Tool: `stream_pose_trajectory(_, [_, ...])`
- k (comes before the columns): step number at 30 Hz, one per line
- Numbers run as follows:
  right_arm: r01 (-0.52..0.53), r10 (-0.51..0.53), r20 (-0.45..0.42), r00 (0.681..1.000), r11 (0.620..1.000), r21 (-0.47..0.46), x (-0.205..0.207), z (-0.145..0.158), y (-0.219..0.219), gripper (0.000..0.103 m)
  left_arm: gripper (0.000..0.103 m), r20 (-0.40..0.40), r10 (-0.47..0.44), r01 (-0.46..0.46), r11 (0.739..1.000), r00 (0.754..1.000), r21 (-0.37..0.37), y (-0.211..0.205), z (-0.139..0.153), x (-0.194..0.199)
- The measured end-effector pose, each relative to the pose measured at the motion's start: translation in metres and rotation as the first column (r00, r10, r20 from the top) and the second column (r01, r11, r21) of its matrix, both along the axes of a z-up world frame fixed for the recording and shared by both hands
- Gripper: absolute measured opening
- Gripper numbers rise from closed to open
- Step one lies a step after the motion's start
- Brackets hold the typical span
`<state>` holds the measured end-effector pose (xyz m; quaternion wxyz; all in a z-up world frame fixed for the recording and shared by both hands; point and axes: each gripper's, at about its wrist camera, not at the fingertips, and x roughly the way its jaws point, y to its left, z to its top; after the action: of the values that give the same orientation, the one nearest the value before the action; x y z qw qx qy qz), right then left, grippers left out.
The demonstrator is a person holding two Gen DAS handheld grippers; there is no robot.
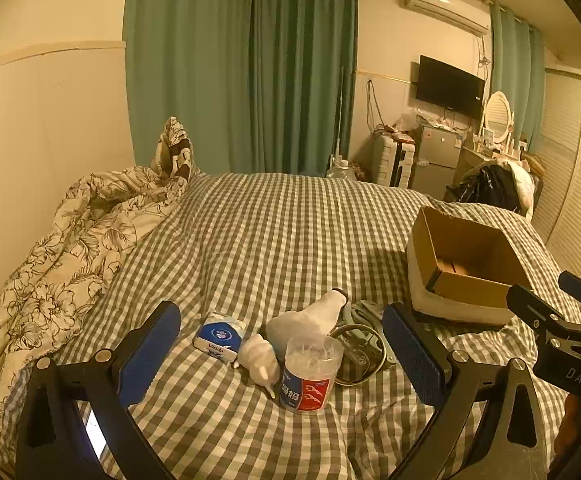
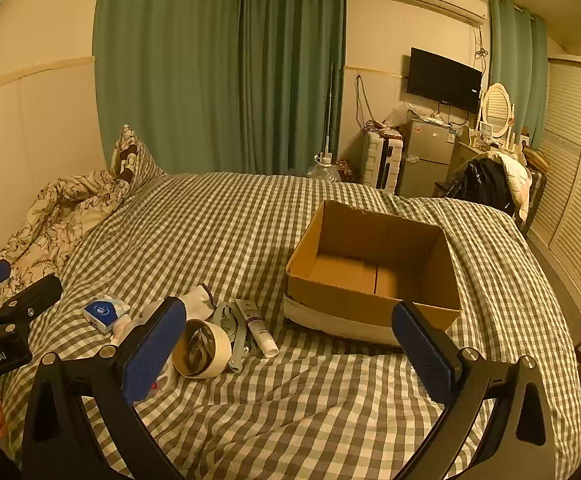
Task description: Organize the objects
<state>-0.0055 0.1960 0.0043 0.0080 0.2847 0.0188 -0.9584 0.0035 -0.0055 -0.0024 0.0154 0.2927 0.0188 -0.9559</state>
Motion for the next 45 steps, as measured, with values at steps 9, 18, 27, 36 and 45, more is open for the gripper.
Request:
stream_pose_trajectory(9, [-0.003, 0.003, 0.006, 1.0, 1.0, -0.002, -0.0003, -0.0009, 0.0002, 0.103, 0.103, 0.004, 0.005, -0.005, 1.0, 1.0, -0.009, 0.0005, -0.0025, 0.001])
stream_pose_trajectory(18, [-0.004, 0.004, 0.009, 1.0, 1.0, 0.001, -0.0005, -0.0015, -0.0002, 0.103, 0.103, 0.01, 0.006, -0.006, 1.0, 1.0, -0.017, 0.0014, -0.0038, 0.0004])
stream_pose_trajectory(27, [-0.008, 0.008, 0.013, 1.0, 1.0, 0.001, 0.0, -0.0019, -0.0006, 0.103, 0.103, 0.014, 0.009, -0.009, 1.0, 1.0, -0.022, 0.0026, -0.0059, 0.0005])
stream_pose_trajectory(36, [-0.009, 0.009, 0.017, 1.0, 1.0, 0.001, -0.0005, -0.0028, -0.0018, 0.103, 0.103, 0.02, 0.011, -0.01, 1.0, 1.0, -0.026, 0.0031, -0.008, 0.0007])
stream_pose_trajectory(45, [-0.015, 0.015, 0.021, 1.0, 1.0, 0.01, 0.0001, -0.002, -0.0042, 0.103, 0.103, 0.023, 0.013, -0.012, 1.0, 1.0, -0.025, 0.0004, -0.0077, -0.0005])
